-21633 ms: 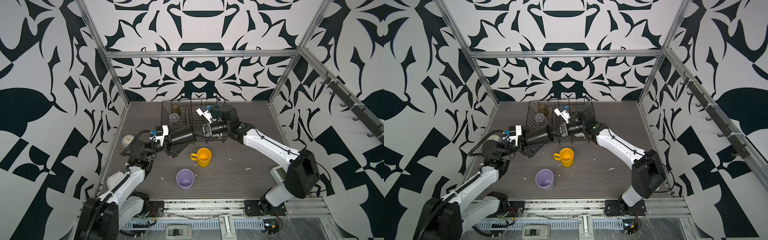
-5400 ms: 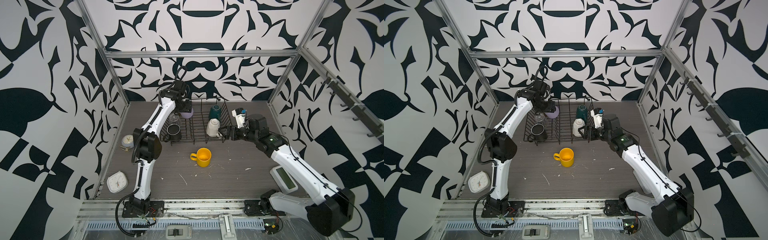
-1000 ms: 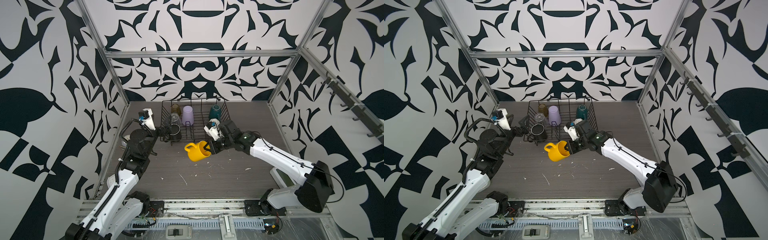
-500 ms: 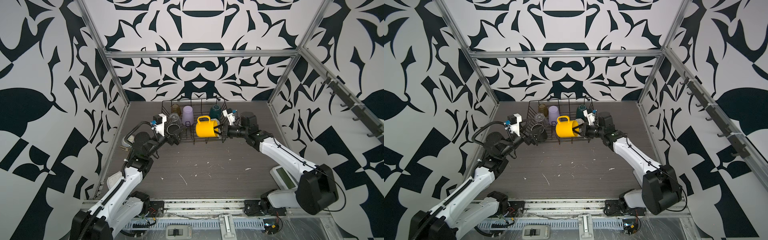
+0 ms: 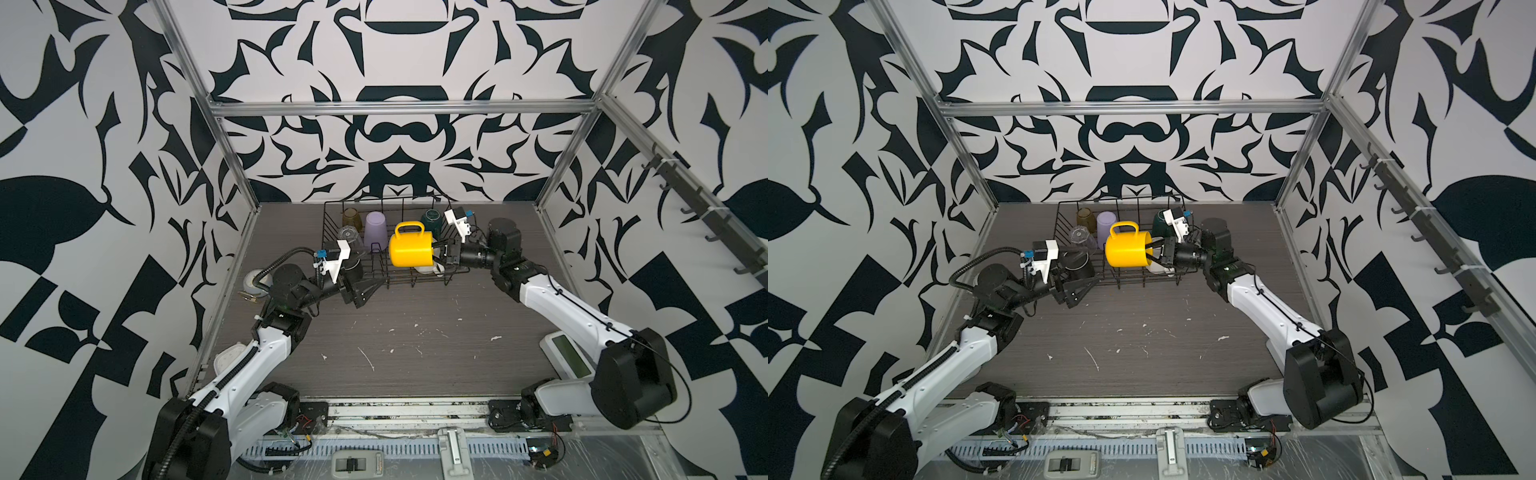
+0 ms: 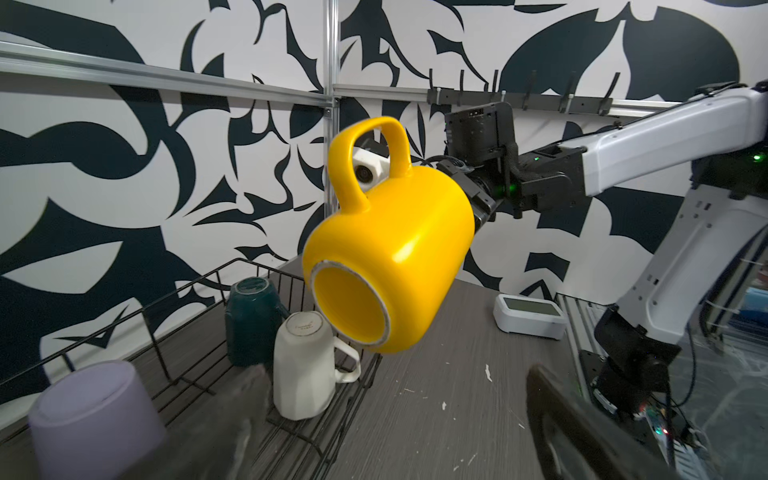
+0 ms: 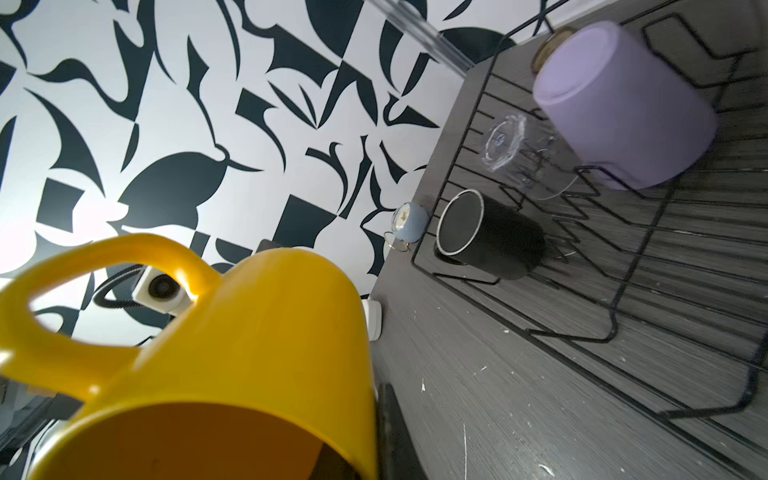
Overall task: Load the cups into the dish rack
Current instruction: 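Grasp the yellow mug base with the left gripper while the right gripper holds it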
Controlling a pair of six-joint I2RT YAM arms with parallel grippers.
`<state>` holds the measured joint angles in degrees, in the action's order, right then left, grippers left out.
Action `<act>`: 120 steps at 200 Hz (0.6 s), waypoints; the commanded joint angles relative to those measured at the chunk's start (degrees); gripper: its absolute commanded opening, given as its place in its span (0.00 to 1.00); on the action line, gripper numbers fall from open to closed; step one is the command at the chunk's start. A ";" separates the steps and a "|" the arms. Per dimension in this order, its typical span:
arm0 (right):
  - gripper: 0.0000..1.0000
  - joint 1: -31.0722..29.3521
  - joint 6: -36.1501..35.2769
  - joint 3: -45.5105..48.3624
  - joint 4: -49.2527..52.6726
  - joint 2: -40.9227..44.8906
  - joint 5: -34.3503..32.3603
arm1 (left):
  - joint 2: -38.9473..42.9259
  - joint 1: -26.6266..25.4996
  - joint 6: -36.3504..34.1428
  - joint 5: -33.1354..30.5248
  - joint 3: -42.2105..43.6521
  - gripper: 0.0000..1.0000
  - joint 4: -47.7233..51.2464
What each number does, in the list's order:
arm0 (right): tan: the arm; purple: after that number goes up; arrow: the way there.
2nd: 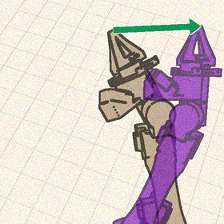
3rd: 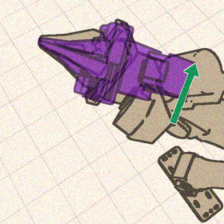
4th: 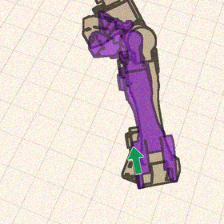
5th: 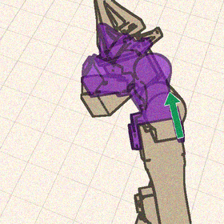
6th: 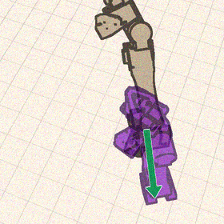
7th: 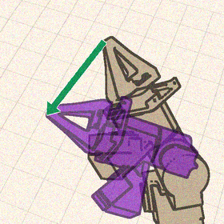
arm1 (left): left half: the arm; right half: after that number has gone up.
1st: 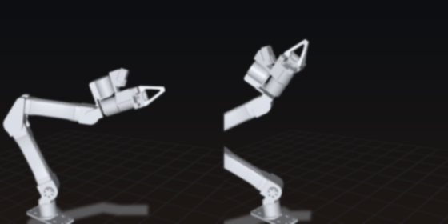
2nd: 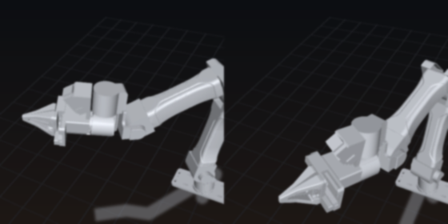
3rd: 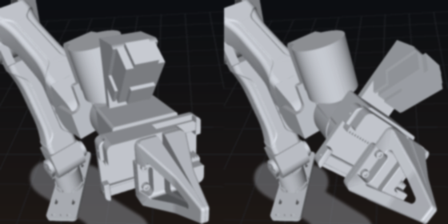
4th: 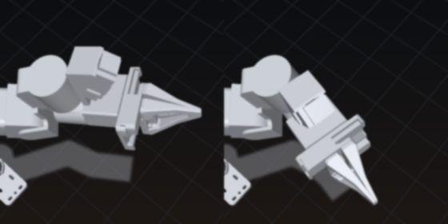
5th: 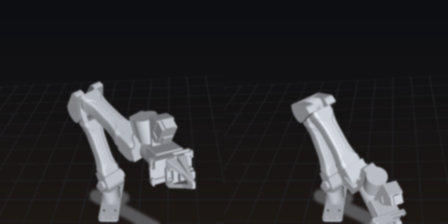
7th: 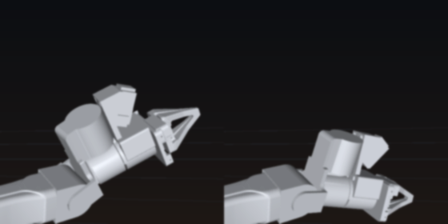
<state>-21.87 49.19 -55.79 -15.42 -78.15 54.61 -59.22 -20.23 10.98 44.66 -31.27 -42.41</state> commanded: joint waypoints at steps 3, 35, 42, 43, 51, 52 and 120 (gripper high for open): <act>0.00 -2.32 -0.77 -3.84 -8.23 1.30 5.70 | -0.80 0.14 0.63 4.53 -1.16 0.99 -4.24; 0.00 -4.19 -1.69 -4.15 -8.12 0.86 6.83 | -1.06 0.07 0.71 4.53 -1.59 0.99 -4.61; 0.00 -4.55 -1.76 -4.15 -8.12 0.75 7.09 | -1.04 0.09 0.77 4.36 -1.66 0.99 -4.61; 0.00 -4.61 -1.75 -4.15 -8.09 0.73 7.18 | -1.06 0.10 0.78 4.37 -1.63 0.99 -4.61; 0.00 -4.93 -1.95 -4.07 -8.05 0.64 7.39 | -0.93 0.08 0.75 4.37 -1.69 0.99 -4.69; 0.00 -5.02 -1.97 -4.06 -8.05 0.59 7.46 | -0.96 0.13 0.77 4.37 -1.65 0.99 -4.69; 0.00 -8.65 -2.56 -5.09 -8.99 -1.07 8.89 | -2.07 0.12 1.66 8.01 -2.31 0.99 -6.51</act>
<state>-28.56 47.64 -56.49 -17.96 -79.96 59.72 -60.47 -20.27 11.79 50.39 -31.51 -45.89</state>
